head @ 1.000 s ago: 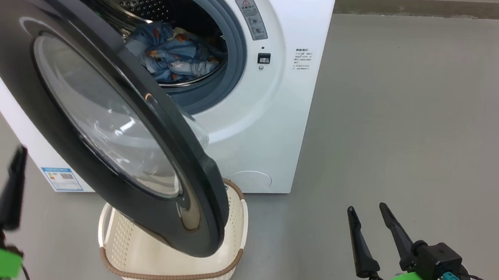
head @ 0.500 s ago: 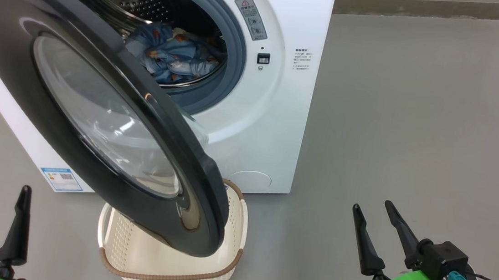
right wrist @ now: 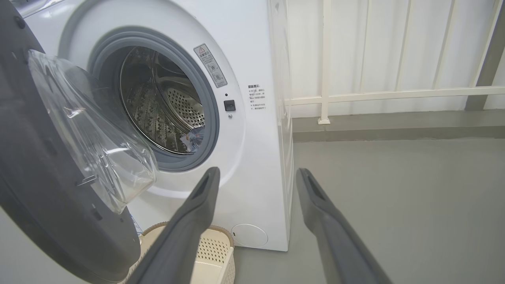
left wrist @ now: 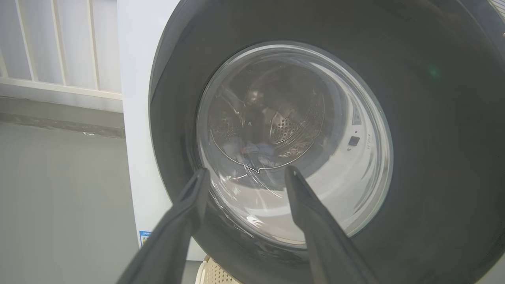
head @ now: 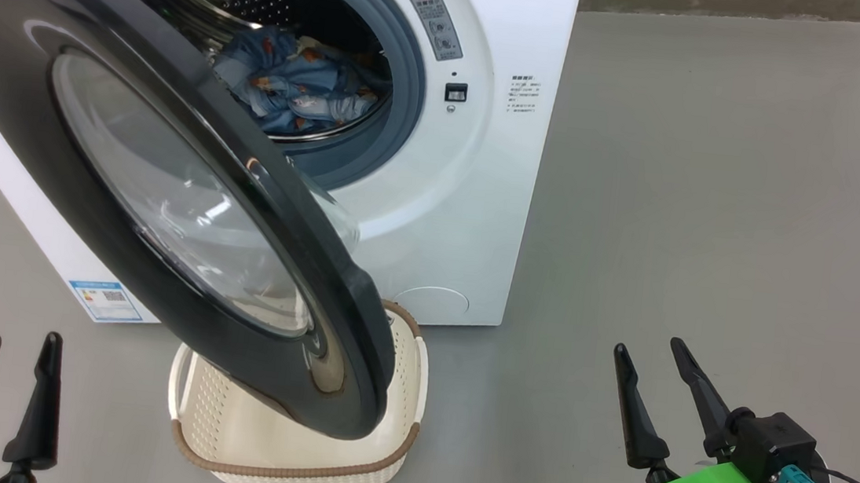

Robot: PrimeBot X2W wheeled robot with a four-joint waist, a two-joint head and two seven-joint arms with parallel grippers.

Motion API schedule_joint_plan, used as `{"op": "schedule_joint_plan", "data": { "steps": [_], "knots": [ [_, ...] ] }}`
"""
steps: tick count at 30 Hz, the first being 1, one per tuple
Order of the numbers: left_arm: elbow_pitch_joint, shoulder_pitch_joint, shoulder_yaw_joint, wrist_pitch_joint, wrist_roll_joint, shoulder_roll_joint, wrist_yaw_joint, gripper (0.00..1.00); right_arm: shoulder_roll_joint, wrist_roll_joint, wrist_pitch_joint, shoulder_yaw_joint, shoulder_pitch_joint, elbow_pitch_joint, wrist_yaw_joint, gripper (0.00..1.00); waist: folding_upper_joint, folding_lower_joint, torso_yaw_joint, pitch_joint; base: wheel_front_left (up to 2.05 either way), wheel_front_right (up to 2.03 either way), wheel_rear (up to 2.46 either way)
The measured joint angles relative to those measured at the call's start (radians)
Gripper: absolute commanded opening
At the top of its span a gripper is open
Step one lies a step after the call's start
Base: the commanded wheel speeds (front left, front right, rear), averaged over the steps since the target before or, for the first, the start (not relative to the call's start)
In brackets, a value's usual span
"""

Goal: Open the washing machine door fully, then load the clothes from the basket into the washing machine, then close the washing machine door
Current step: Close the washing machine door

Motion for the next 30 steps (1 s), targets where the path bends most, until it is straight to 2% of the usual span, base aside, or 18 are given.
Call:
{"op": "schedule_joint_plan", "data": {
  "steps": [30],
  "knots": [
    [0.010,0.004,-0.001,0.000,0.021,-0.013,0.000,1.00,0.000,0.000,0.000,0.000,0.000,0.001,0.000,1.00,0.0000,0.0000,0.007,-0.005,0.00,0.00,0.00]
  ]
}}
